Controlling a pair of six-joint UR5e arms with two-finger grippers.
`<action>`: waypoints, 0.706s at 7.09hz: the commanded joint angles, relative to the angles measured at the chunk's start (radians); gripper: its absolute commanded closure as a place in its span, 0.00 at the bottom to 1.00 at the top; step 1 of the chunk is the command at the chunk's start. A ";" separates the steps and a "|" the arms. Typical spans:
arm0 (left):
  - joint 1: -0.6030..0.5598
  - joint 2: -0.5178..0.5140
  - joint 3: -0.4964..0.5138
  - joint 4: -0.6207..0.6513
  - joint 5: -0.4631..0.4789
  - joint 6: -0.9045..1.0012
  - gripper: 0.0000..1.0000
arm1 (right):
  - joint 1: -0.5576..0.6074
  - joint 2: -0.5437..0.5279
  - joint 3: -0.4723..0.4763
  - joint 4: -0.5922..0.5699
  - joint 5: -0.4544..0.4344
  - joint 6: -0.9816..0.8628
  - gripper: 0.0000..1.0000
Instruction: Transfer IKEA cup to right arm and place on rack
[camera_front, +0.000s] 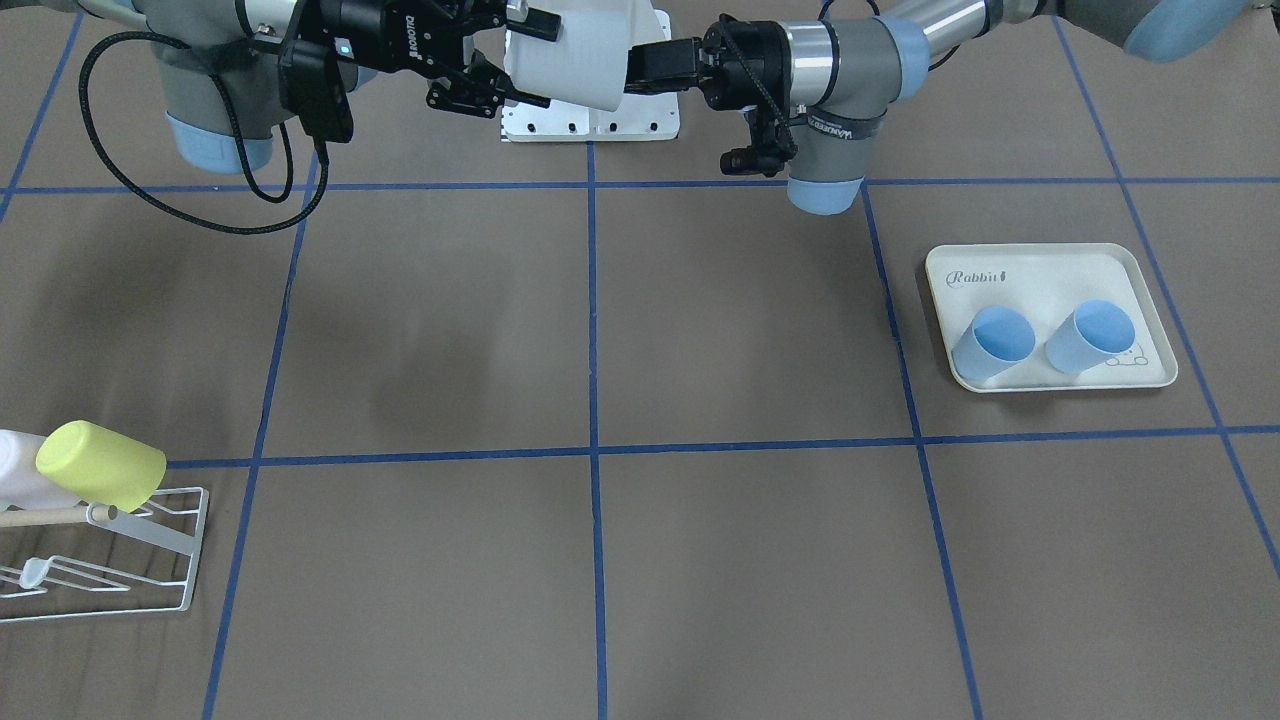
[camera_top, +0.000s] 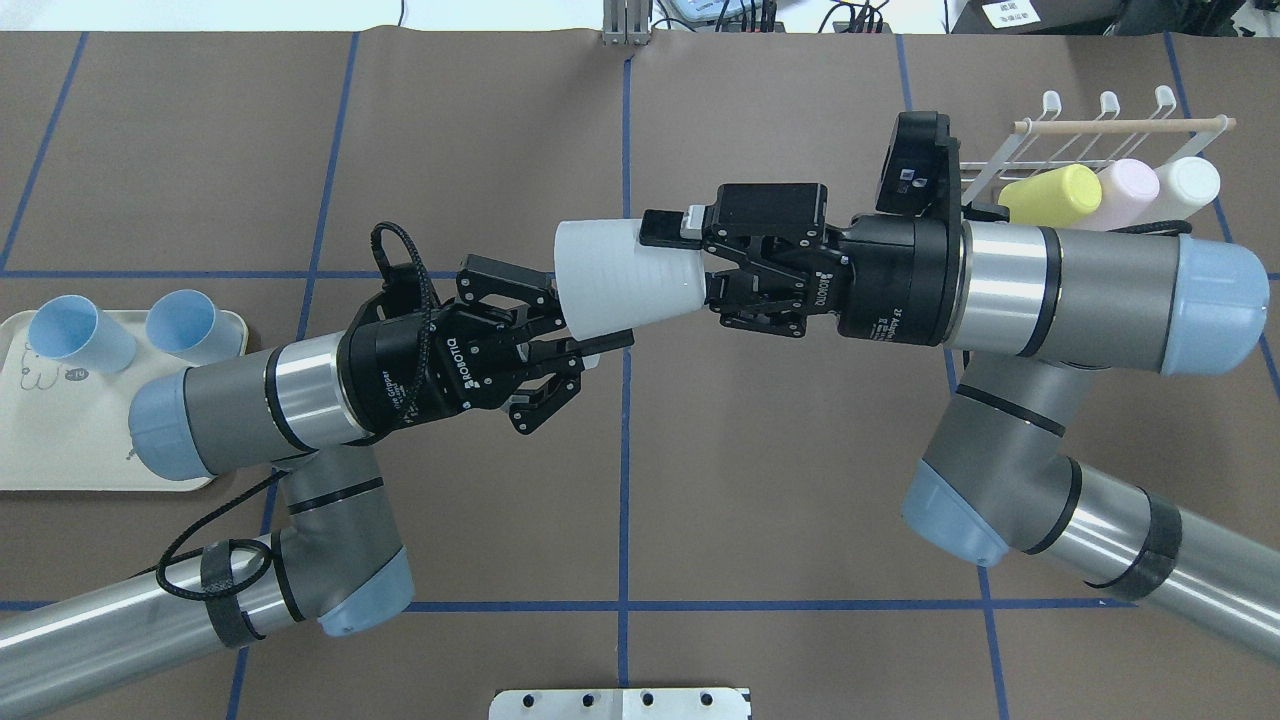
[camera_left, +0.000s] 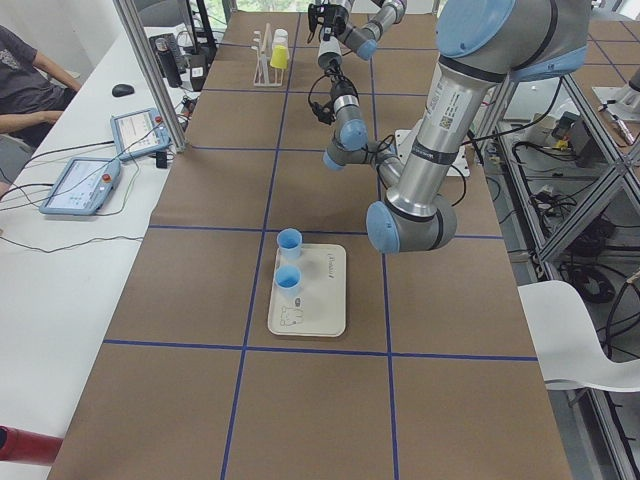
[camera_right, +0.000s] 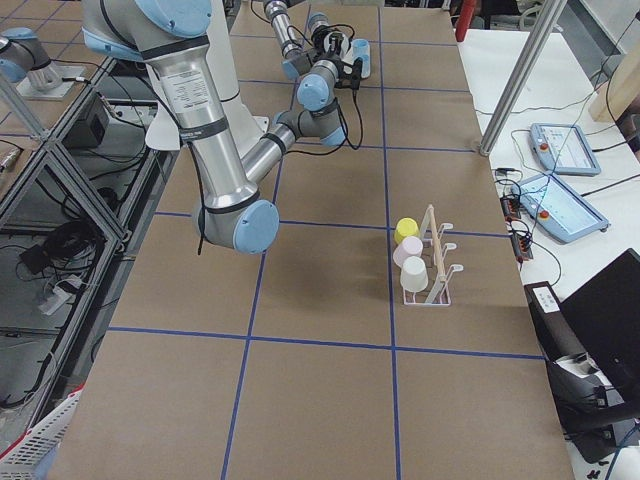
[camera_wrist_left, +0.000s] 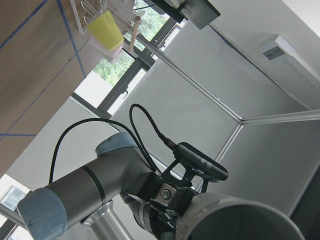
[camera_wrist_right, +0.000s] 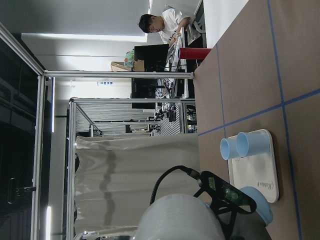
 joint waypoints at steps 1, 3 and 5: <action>-0.025 0.006 -0.011 0.004 0.001 0.005 0.00 | 0.007 -0.006 0.007 0.000 0.005 0.001 0.87; -0.108 0.094 -0.009 0.004 -0.014 0.012 0.00 | 0.034 -0.026 0.007 0.000 0.006 -0.005 0.87; -0.282 0.133 -0.003 0.156 -0.194 0.079 0.00 | 0.190 -0.055 -0.060 -0.037 0.128 -0.119 0.87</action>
